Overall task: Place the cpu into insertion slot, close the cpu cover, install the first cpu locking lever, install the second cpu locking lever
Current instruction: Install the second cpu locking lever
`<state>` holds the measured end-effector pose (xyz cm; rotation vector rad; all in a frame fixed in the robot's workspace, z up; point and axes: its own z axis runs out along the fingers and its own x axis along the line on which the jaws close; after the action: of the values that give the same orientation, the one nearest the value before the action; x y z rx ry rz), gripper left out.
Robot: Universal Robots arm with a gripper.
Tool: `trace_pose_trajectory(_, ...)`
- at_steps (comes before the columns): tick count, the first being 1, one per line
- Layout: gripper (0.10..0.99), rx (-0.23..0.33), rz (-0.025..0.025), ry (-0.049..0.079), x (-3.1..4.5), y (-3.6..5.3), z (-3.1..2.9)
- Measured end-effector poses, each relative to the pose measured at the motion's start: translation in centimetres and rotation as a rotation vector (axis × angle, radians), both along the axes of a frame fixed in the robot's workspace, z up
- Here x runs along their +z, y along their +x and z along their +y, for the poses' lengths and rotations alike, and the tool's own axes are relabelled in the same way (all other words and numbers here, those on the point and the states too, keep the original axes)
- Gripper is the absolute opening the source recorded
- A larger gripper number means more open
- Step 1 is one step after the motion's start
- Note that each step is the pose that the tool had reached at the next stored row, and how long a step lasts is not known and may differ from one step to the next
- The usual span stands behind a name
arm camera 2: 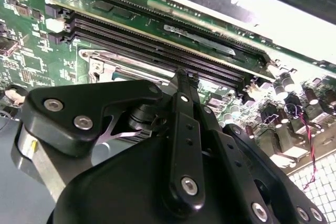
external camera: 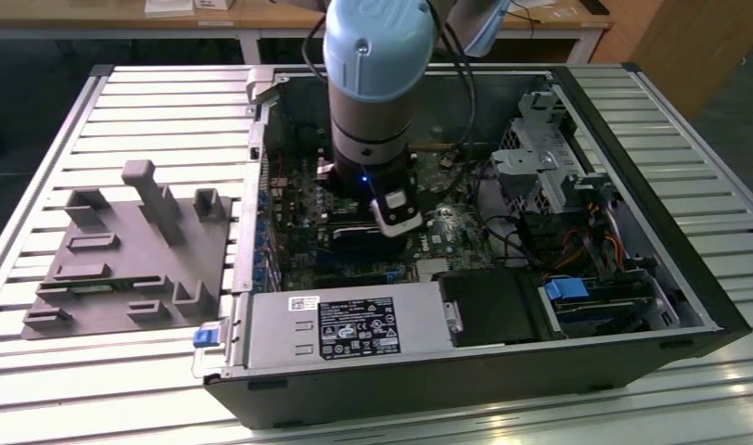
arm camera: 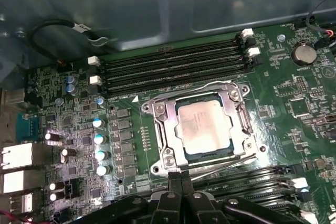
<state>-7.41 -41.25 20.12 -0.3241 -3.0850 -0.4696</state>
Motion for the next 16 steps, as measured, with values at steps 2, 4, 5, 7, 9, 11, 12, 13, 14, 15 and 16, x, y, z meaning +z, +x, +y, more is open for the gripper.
trace_pose_trajectory(2, 0.102, 0.0, 0.0, 0.001, -0.07, -0.13, 0.0)
trace_pose_trajectory(4, 0.102, 0.0, 0.0, 0.002, -0.13, -0.43, 0.0)
trace_pose_trajectory(5, 0.102, 0.0, 0.0001, 0.002, -0.16, -0.61, 0.0)
trace_pose_trajectory(7, 0.102, 0.0, 0.0, 0.002, -0.23, -0.82, 0.0)
trace_pose_trajectory(9, 0.102, 0.0, 0.0001, 0.004, -0.31, -0.92, 0.0)
trace_pose_trajectory(11, 0.102, 0.0, 0.0, 0.006, -0.39, -0.95, 0.0)
trace_pose_trajectory(12, 0.102, 0.0, 0.0001, 0.008, -0.43, -0.98, 0.02)
trace_pose_trajectory(13, 0.102, 0.0, 0.0001, 0.009, -0.47, -1.01, 0.04)
trace_pose_trajectory(14, 0.102, 0.0, 0.0001, 0.01, -0.5, -1.04, 0.07)
trace_pose_trajectory(15, 0.102, 0.0, 0.0002, 0.011, -0.53, -1.06, 0.1)
trace_pose_trajectory(16, 0.102, 0.0, 0.0001, 0.012, -0.56, -1.08, 0.15)
